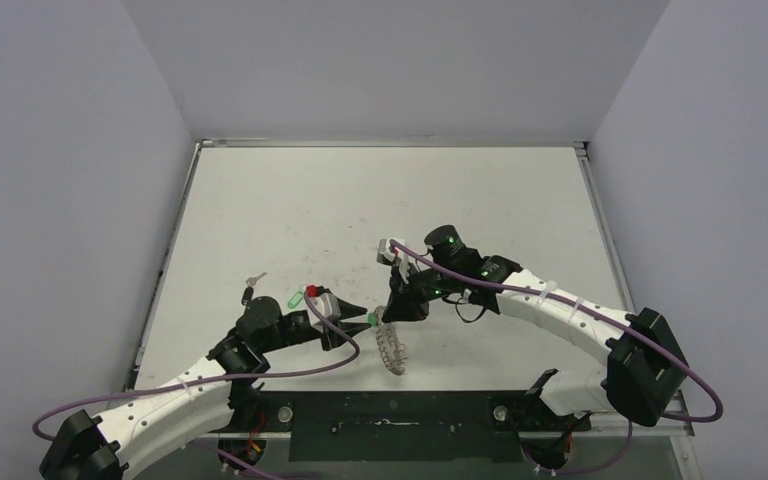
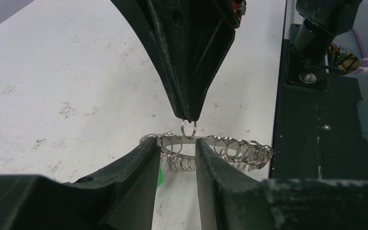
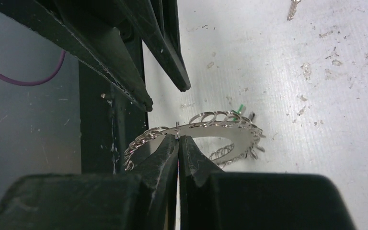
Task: Put the keys on the keyring
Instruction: Pick up the keyring from the center of the board.
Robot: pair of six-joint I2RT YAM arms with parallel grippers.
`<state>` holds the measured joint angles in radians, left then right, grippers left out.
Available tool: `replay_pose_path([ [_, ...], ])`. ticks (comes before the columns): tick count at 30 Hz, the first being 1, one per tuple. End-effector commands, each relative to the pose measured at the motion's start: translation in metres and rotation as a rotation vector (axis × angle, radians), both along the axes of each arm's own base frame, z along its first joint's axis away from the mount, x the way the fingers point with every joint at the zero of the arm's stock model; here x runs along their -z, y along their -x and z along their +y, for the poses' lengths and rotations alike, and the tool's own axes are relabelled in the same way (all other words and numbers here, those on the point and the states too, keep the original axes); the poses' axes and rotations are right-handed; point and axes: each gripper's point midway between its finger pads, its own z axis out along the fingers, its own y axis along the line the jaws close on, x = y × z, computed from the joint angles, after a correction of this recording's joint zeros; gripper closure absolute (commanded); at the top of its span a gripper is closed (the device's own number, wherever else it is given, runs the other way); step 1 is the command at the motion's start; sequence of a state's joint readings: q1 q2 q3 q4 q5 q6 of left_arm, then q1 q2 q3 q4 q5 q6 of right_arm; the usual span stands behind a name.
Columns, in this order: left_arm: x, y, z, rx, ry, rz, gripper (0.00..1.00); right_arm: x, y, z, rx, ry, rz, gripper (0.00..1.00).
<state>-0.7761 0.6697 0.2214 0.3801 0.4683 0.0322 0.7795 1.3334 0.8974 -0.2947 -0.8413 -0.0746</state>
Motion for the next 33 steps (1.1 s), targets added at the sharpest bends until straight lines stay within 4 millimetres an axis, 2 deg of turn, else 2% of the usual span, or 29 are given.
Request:
replay_pose_path([
  [1,-0.025,0.011,-0.01,0.1,0.083,-0.134,0.71,-0.02,0.003,0.004,-0.045,-0.084,-0.06,1.0],
  [8,-0.025,0.012,-0.011,0.111,0.091,-0.167,0.76,-0.031,0.009,0.007,-0.078,-0.13,-0.053,1.0],
  [18,-0.022,0.01,-0.012,0.105,0.083,-0.16,0.71,-0.055,0.013,0.013,-0.098,-0.2,-0.053,1.0],
  [28,-0.02,0.011,-0.019,0.134,0.086,-0.154,0.71,-0.059,0.015,0.016,-0.106,-0.214,-0.044,1.0],
  [33,-0.017,0.013,-0.023,0.154,0.078,-0.145,0.78,-0.058,0.015,0.018,-0.107,-0.213,-0.039,1.0],
])
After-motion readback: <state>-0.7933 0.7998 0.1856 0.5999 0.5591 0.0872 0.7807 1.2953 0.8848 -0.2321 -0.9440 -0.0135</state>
